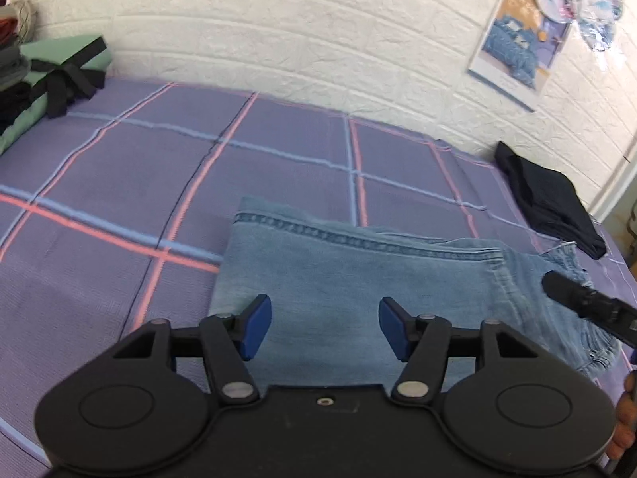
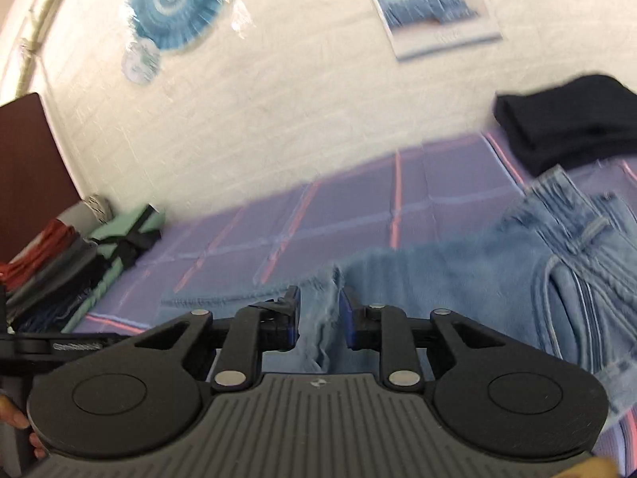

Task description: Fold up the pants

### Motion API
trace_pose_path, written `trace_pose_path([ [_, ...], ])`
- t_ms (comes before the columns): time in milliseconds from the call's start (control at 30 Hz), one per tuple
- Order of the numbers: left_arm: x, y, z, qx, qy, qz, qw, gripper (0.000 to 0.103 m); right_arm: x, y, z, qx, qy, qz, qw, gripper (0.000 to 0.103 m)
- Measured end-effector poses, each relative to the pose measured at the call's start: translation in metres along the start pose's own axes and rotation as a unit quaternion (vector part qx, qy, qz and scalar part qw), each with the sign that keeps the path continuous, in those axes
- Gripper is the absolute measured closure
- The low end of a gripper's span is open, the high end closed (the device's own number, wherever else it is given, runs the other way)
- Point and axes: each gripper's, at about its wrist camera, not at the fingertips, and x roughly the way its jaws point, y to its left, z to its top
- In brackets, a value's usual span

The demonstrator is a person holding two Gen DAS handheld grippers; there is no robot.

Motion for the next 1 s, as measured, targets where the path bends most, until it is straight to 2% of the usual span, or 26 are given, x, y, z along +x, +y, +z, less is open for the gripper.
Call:
trace_pose_path([
  [67,0.007,0.003,-0.003,0.002,0.010,0.002,0.9999,0.000,0.012,0.002,-0.006,-0.001,0.025,0.009,1.000,0.070],
  [133,0.010,0.003,-0.006,0.013,0.011,0.004,0.9998,0.000,0.031,-0.001,-0.017,0.002,0.068,-0.007,0.998,0.070],
  [167,0.010,0.002,-0.007,0.020,0.009,0.006,0.9997,0.000,0.039,-0.003,-0.023,0.002,0.088,-0.017,0.996,0.074],
  [200,0.010,0.000,-0.006,0.023,0.011,0.006,0.9997,0.000,0.037,-0.003,-0.026,0.003,0.073,-0.011,0.997,0.073],
  [267,0.007,-0.002,-0.002,0.020,0.016,0.005,0.9997,0.000,0.024,-0.003,-0.019,0.014,0.064,0.002,0.998,0.060],
  [300,0.005,-0.002,0.000,0.014,0.016,-0.003,0.9998,0.000,0.014,-0.005,-0.015,0.019,0.050,0.001,0.999,0.057],
  [333,0.003,-0.004,0.002,0.010,0.015,-0.012,0.9998,0.000,0.001,-0.008,-0.010,0.021,0.030,-0.010,0.999,0.046],
  [367,0.002,-0.007,0.004,0.010,0.014,-0.020,0.9997,0.000,-0.013,-0.011,-0.006,0.020,0.008,-0.030,0.999,0.027],
  [433,0.000,-0.016,0.006,0.019,0.011,-0.032,0.9993,0.000,-0.041,-0.019,-0.002,0.010,-0.030,-0.085,0.996,0.008],
  [500,0.000,-0.027,0.007,0.024,0.014,-0.054,0.9982,0.000,-0.066,-0.029,-0.001,0.007,-0.039,-0.132,0.990,0.008],
  [600,0.003,-0.045,0.007,0.032,0.022,-0.082,0.9959,0.000,-0.096,-0.049,-0.010,0.045,-0.026,-0.163,0.985,0.008],
  [667,0.006,-0.059,0.006,0.046,0.027,-0.093,0.9943,0.000,-0.106,-0.058,-0.020,0.067,-0.013,-0.183,0.981,0.008],
  [767,0.011,-0.080,0.002,0.065,0.042,-0.115,0.9903,0.000,-0.106,-0.074,-0.032,0.101,-0.009,-0.213,0.972,0.002],
  [833,0.013,-0.094,0.000,0.083,0.051,-0.129,0.9868,0.000,-0.102,-0.087,-0.035,0.132,-0.010,-0.204,0.970,0.001],
  [1000,0.020,-0.119,-0.006,0.122,0.059,-0.131,0.9821,0.000,-0.085,-0.110,-0.033,0.200,-0.024,-0.178,0.963,0.000],
])
